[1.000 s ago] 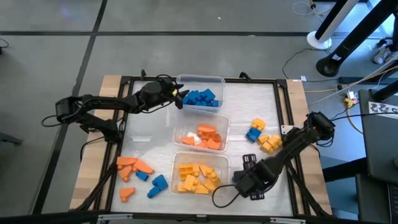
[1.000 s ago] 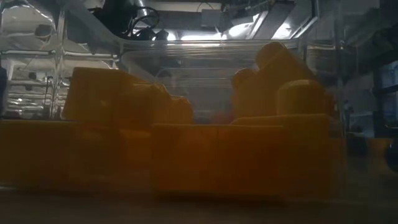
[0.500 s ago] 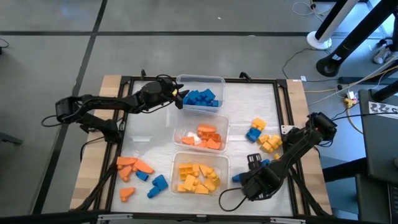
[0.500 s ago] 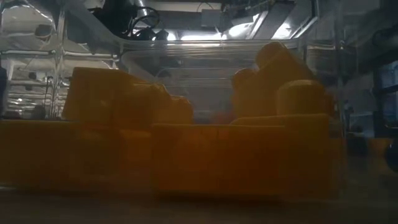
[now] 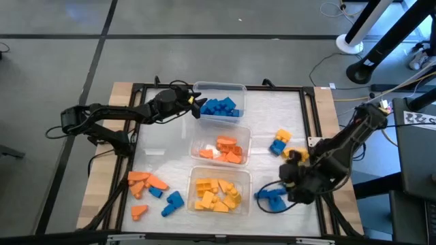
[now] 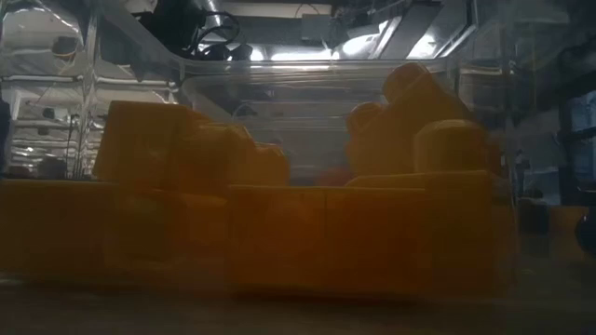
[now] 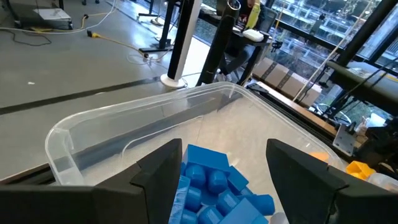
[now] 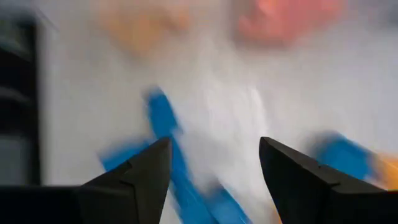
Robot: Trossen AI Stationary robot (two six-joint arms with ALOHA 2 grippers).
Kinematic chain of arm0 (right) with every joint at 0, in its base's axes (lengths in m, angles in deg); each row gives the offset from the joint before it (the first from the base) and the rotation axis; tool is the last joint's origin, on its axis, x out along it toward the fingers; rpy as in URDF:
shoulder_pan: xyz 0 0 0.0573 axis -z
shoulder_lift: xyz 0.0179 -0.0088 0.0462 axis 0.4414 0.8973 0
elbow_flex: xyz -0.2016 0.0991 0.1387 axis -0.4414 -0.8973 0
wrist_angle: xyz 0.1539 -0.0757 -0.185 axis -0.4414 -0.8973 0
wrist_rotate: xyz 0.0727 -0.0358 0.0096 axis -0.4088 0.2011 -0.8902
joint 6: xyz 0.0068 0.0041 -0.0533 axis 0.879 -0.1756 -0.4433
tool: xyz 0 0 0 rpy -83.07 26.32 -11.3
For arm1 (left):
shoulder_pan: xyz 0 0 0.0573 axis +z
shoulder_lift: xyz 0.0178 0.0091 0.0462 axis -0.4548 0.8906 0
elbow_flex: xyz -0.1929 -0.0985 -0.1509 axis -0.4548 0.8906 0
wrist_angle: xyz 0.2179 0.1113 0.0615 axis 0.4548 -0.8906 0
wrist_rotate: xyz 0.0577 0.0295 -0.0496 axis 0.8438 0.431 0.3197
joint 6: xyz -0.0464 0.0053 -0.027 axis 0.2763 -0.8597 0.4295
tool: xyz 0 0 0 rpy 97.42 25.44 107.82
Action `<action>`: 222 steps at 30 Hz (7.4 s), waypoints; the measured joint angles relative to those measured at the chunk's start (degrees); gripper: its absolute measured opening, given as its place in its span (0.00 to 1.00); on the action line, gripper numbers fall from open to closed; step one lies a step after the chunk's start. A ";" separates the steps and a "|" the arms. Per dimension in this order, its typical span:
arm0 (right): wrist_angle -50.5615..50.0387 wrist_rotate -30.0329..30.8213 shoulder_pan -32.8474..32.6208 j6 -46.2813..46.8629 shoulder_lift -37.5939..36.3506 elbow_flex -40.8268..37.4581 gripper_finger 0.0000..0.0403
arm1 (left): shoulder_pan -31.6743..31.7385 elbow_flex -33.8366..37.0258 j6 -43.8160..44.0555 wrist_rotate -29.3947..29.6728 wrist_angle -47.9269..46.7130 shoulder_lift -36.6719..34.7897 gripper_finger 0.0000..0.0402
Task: Sort blocks
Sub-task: Put the blue game piece into the top transparent bin
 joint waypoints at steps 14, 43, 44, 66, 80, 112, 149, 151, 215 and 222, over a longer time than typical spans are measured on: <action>37.50 -2.18 4.50 -9.11 6.34 -15.45 0.59 | 0.00 0.00 -0.12 0.00 -3.29 -0.02 0.56; 34.92 -17.36 7.21 -15.13 19.75 -15.40 0.59 | 0.01 0.02 -0.13 0.00 -4.17 -0.02 0.56; 35.02 -17.35 7.21 -15.12 20.25 -15.40 0.59 | -0.01 0.02 -0.13 0.00 -4.17 -0.02 0.56; 37.38 -15.37 7.26 -14.85 21.27 -15.34 0.33 | -3.85 0.02 1.38 -30.05 -22.96 -25.33 0.56; 27.16 -22.37 7.21 -18.39 21.27 -4.64 0.37 | -24.56 0.02 13.62 -43.79 -56.32 -35.61 0.56; -7.53 12.72 26.95 -43.43 21.19 36.52 0.36 | -61.82 0.02 17.35 -23.42 -61.82 -11.72 0.56; 17.72 -16.50 64.57 -60.01 37.18 36.33 0.65 | -68.08 0.13 17.31 -11.73 -55.74 -3.04 0.56; 17.70 -16.29 64.54 -60.01 37.19 36.33 0.67 | -68.61 0.13 15.97 -10.66 -54.68 -3.06 0.56; -26.63 -15.49 35.27 -28.87 13.65 26.98 0.68 | -39.16 -6.75 -12.31 21.29 -38.94 -26.48 0.31; -26.29 -21.63 24.10 -16.99 13.62 22.58 0.68 | -24.36 -6.75 -26.74 18.67 -19.63 -17.91 0.32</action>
